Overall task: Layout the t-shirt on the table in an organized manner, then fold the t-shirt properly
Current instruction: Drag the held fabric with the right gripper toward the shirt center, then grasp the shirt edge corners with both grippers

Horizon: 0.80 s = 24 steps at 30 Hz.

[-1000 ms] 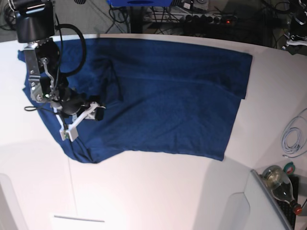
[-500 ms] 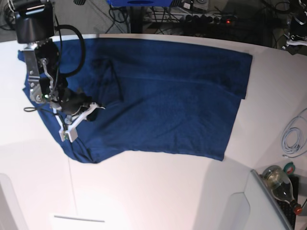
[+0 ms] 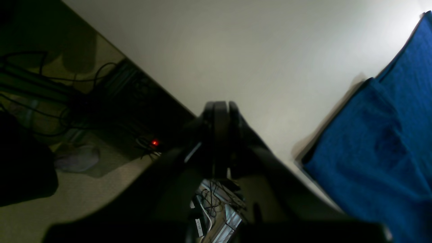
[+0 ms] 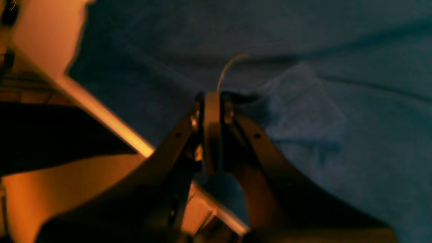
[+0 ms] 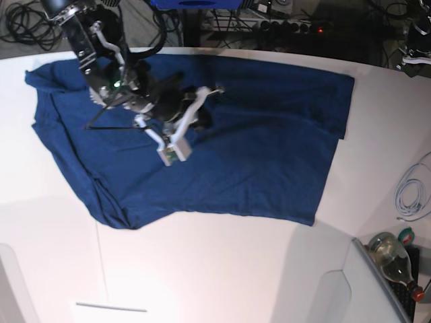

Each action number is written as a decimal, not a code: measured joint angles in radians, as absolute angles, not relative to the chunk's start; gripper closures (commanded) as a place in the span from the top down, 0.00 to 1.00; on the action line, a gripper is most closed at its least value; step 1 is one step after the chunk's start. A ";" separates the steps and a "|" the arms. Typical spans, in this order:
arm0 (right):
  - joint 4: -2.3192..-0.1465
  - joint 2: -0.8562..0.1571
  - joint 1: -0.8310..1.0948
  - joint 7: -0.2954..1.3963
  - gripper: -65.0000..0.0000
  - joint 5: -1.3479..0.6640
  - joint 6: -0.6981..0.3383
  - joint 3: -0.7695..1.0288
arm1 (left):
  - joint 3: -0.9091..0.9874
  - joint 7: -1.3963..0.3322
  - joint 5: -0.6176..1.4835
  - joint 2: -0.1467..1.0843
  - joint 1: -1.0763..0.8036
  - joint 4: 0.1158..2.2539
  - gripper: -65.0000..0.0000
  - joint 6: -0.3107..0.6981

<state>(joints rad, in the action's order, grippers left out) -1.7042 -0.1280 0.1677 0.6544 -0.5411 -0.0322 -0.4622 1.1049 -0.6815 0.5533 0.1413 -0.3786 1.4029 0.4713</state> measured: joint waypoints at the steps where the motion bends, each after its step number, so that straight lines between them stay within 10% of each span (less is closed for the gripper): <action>1: -1.705 -0.119 0.156 0.659 0.00 -0.544 -0.013 -0.500 | 1.105 -0.682 0.553 0.142 -0.378 1.403 0.00 0.471; 14: -1.547 -0.044 0.015 0.649 0.02 -0.543 0.044 -0.681 | 1.100 -0.682 0.552 0.173 -0.402 1.402 0.00 0.470; 20: -1.565 -0.055 0.020 0.658 0.46 -0.541 0.045 -0.681 | 1.098 -0.682 0.553 0.172 -0.399 1.403 0.00 0.471; 24: -1.736 -0.145 0.060 0.641 0.49 -0.551 0.041 -0.675 | 1.086 -0.677 0.554 0.175 -0.398 1.404 0.00 0.471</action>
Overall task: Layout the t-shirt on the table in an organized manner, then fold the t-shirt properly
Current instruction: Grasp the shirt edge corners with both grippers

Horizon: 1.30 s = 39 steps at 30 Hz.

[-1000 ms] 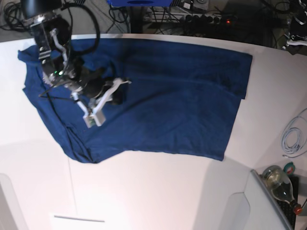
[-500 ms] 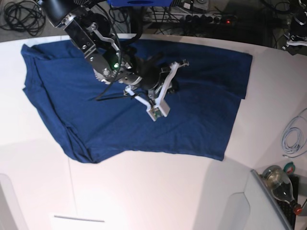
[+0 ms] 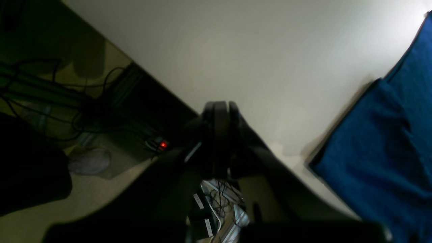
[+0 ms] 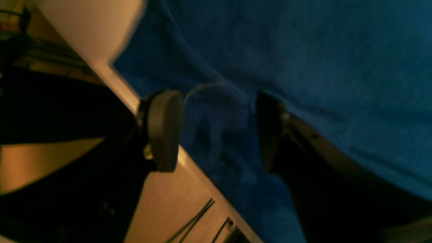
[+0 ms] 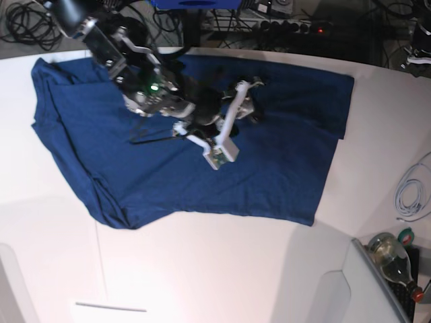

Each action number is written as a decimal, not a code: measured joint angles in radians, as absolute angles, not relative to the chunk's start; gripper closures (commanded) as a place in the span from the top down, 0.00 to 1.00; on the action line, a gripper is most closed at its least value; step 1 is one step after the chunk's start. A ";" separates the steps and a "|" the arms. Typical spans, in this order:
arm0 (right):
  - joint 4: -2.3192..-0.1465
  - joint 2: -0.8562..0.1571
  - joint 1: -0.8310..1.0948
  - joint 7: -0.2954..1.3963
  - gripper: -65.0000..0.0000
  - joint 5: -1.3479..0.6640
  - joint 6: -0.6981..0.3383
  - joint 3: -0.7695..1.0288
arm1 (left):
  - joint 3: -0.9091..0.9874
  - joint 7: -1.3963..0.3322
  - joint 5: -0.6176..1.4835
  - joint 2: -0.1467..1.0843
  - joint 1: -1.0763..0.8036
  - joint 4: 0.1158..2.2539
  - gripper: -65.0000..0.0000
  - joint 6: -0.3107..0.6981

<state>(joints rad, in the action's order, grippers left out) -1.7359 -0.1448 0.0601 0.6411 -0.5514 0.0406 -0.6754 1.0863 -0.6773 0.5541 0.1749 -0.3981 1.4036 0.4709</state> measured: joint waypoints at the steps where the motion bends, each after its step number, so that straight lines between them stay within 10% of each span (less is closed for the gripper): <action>1: -1.787 -0.184 0.086 0.646 0.46 -0.546 0.044 -0.651 | 1.068 -0.677 0.554 0.175 -0.401 1.405 0.00 0.471; 8: -1.931 -0.302 0.453 0.635 0.00 -0.540 0.047 -0.235 | 0.883 -0.677 0.555 0.171 -0.465 1.568 0.00 0.549; 16: -1.880 -0.296 0.645 0.640 0.00 -0.546 0.043 0.001 | 0.644 -0.678 0.553 0.154 -0.424 1.576 0.00 0.554; 39: -1.398 -0.320 0.402 0.637 0.00 -0.421 -0.134 0.325 | 0.590 -0.670 0.550 0.180 -0.336 1.354 0.00 0.550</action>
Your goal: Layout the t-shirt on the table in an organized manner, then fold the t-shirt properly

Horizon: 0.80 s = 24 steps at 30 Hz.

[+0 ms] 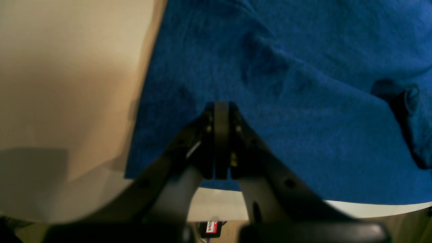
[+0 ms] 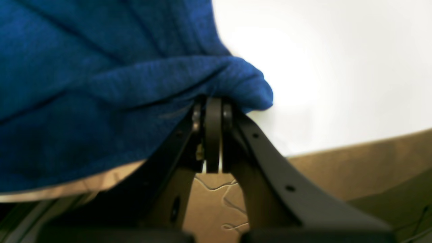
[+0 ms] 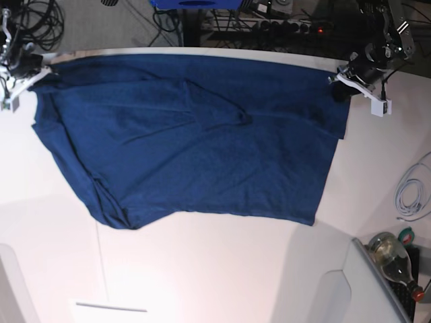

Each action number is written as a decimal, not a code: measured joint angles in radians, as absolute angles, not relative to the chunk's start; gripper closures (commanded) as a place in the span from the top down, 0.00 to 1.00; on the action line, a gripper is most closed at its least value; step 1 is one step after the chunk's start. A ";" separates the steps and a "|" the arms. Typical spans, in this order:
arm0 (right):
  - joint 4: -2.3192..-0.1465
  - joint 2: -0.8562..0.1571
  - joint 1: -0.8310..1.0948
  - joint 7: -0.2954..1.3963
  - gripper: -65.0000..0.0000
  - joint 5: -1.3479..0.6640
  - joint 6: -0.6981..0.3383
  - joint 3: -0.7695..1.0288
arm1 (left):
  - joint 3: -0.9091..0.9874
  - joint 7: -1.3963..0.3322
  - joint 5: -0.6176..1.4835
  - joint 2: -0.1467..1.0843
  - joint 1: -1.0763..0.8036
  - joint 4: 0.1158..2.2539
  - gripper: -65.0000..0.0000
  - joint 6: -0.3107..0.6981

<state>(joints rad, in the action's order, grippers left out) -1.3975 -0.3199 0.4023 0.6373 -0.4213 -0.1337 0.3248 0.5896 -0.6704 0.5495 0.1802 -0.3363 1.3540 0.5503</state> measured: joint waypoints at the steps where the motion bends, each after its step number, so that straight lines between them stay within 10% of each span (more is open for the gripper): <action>1: -1.383 -0.319 0.384 0.628 0.00 -0.404 -0.134 0.324 | 0.590 -0.670 0.550 0.180 -0.339 1.359 0.00 0.550; 13: -1.755 -0.326 0.398 0.654 0.02 -0.387 -0.141 0.370 | 0.672 -0.680 0.549 0.181 -0.361 1.515 0.00 0.548; 19: -1.404 -0.362 0.056 0.647 0.48 -0.384 -0.146 0.265 | 0.657 -0.675 0.554 0.104 -0.319 1.515 0.00 0.551; 24: -1.187 -0.402 -0.089 0.645 0.45 -0.375 -0.136 0.090 | 0.669 -0.673 0.551 0.101 -0.318 1.465 0.00 0.550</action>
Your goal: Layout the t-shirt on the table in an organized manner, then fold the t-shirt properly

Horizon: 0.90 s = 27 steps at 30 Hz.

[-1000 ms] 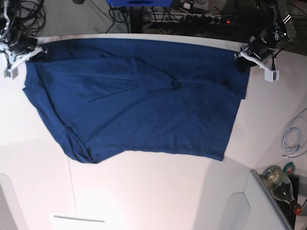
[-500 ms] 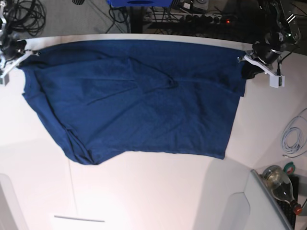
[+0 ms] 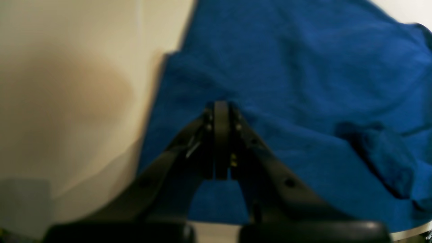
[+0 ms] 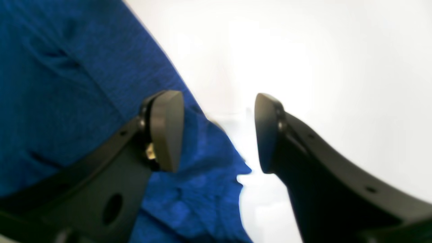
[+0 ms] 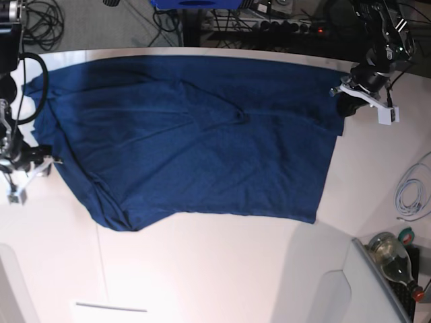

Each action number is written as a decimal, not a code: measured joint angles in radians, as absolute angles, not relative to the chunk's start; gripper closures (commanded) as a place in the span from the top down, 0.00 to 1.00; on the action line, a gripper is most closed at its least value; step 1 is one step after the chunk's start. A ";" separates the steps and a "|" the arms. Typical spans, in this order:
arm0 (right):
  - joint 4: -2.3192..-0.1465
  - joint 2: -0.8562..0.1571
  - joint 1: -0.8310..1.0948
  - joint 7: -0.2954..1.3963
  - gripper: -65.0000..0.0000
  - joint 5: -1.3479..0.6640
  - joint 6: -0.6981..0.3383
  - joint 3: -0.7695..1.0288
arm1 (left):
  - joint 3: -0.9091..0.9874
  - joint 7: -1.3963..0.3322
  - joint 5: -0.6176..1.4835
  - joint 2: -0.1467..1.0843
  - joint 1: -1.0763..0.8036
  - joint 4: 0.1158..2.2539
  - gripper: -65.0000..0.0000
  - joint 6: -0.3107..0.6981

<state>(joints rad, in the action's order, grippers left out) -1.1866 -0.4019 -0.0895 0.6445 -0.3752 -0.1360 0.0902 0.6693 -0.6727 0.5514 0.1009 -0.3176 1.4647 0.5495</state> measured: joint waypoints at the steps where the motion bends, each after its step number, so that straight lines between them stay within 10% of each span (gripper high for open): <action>1: -1.161 -0.401 -0.107 0.648 0.45 -0.379 -0.136 0.071 | 0.672 -0.673 0.550 0.106 -0.311 1.439 0.00 0.546; 12: -0.879 -0.400 -0.204 0.482 0.43 -0.386 -0.138 -0.043 | 0.661 -0.495 0.329 0.065 -0.304 1.362 0.00 0.501; 18: -0.855 -0.400 -0.217 0.457 0.00 -0.381 -0.140 -0.046 | 0.664 -0.474 0.324 0.075 -0.302 1.305 0.00 0.502; 27: -0.841 -0.427 -0.236 0.462 0.00 -0.378 -0.139 -0.050 | 0.667 -0.448 0.348 0.103 -0.296 1.247 0.00 0.521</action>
<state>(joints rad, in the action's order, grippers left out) -0.8410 -0.4267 -0.2356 0.4618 -0.3779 -0.1394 -0.0498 0.6670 -0.4477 0.3477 0.1028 -0.2962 1.2472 0.5205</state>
